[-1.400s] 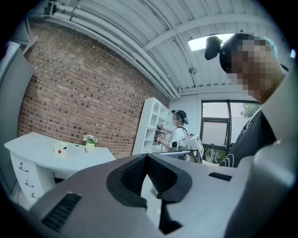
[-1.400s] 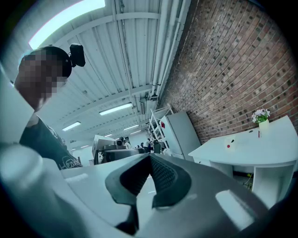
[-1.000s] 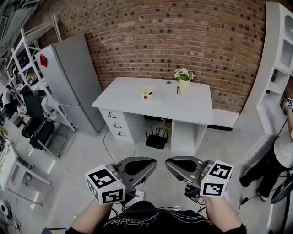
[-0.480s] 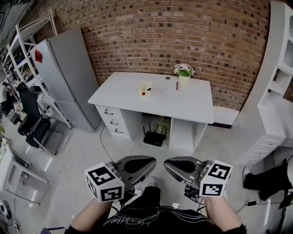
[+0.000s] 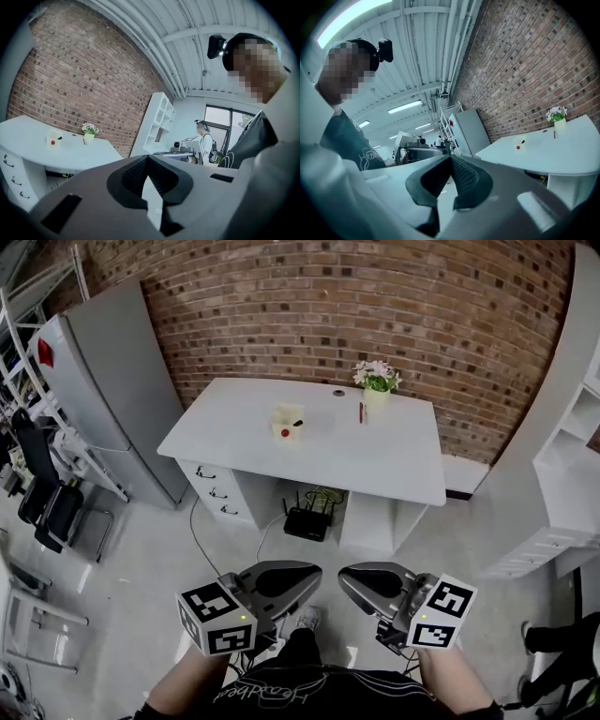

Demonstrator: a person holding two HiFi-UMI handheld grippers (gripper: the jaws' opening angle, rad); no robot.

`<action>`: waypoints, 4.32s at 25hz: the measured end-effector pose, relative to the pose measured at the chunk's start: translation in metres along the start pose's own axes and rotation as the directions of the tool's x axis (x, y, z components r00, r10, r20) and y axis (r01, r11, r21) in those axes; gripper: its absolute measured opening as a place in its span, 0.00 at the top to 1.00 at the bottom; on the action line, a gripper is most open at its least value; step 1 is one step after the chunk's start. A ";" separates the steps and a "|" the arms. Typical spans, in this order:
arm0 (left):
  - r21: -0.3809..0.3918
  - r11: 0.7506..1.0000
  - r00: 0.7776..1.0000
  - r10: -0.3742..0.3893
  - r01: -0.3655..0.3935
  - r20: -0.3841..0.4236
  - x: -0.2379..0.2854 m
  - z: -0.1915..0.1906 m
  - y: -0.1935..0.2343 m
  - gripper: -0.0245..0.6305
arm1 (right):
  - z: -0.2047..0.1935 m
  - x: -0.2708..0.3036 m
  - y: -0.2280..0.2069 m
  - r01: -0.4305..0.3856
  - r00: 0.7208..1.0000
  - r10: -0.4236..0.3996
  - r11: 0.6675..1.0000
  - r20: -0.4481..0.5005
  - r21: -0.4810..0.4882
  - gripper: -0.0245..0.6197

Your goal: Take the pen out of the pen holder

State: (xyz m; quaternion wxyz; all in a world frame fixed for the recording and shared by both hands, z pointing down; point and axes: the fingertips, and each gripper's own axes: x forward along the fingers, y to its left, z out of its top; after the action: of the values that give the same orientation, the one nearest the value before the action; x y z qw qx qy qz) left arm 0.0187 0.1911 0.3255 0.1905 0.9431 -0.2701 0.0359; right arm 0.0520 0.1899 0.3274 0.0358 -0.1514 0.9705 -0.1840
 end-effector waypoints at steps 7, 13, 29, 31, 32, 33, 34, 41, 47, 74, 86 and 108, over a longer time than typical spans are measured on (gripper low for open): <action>-0.059 0.998 1.000 -0.008 0.007 -0.027 0.026 0.022 0.118 0.96 | 0.010 0.067 -0.100 0.058 0.998 -0.056 0.994 -0.029 0.088 0.96; -0.082 0.996 0.998 -0.039 0.035 -0.054 0.045 0.037 0.203 0.96 | 0.018 0.117 -0.172 0.091 0.993 -0.079 0.986 -0.085 0.138 0.96; -0.041 0.999 1.000 0.017 -0.018 -0.010 0.077 0.101 0.317 0.96 | 0.061 0.152 -0.276 0.123 0.992 -0.117 0.978 -0.045 0.168 0.96; -0.029 0.999 0.999 0.036 -0.037 -0.020 0.085 0.103 0.328 0.96 | 0.062 0.156 -0.290 0.107 0.994 -0.101 0.977 -0.040 0.183 0.96; -0.023 0.999 0.999 0.047 -0.047 -0.023 0.089 0.104 0.334 0.96 | 0.061 0.157 -0.296 0.097 0.995 -0.091 0.977 -0.039 0.191 0.96; -0.017 0.998 0.998 0.061 -0.061 -0.024 0.093 0.105 0.340 0.96 | 0.060 0.159 -0.303 0.089 0.996 -0.082 0.976 -0.042 0.198 0.96; -0.009 0.997 0.996 0.080 -0.081 -0.024 0.097 0.107 0.347 0.96 | 0.058 0.161 -0.310 0.083 0.996 -0.075 0.975 -0.047 0.204 0.96; 0.045 0.981 0.979 0.189 -0.186 -0.077 0.128 0.111 0.401 0.96 | 0.064 0.166 -0.367 0.082 0.995 -0.068 0.965 -0.068 0.248 0.96; 0.033 0.974 0.960 0.228 -0.225 -0.163 0.154 0.090 0.439 0.87 | 0.064 0.169 -0.405 0.080 0.995 -0.060 0.952 -0.076 0.295 0.96; 0.584 0.803 0.648 0.510 -0.122 -0.566 0.213 -0.020 0.576 0.79 | 0.045 0.179 -0.481 0.094 0.992 -0.052 0.907 -0.114 0.411 0.96; 0.635 0.772 0.616 0.514 -0.029 -0.597 0.217 -0.024 0.582 0.81 | 0.034 0.172 -0.488 0.114 0.991 -0.068 0.883 -0.116 0.456 0.96; 0.611 0.787 0.656 0.506 -0.086 -0.560 0.206 -0.006 0.572 0.84 | 0.026 0.168 -0.471 0.113 0.992 -0.074 0.869 -0.099 0.482 0.96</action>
State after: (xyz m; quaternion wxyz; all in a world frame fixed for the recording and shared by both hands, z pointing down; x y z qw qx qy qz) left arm -0.1049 -0.3554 0.5608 -0.0010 0.8105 -0.3132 0.4950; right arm 0.0279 -0.2880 0.4746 0.0259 -0.1769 0.8853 -0.4293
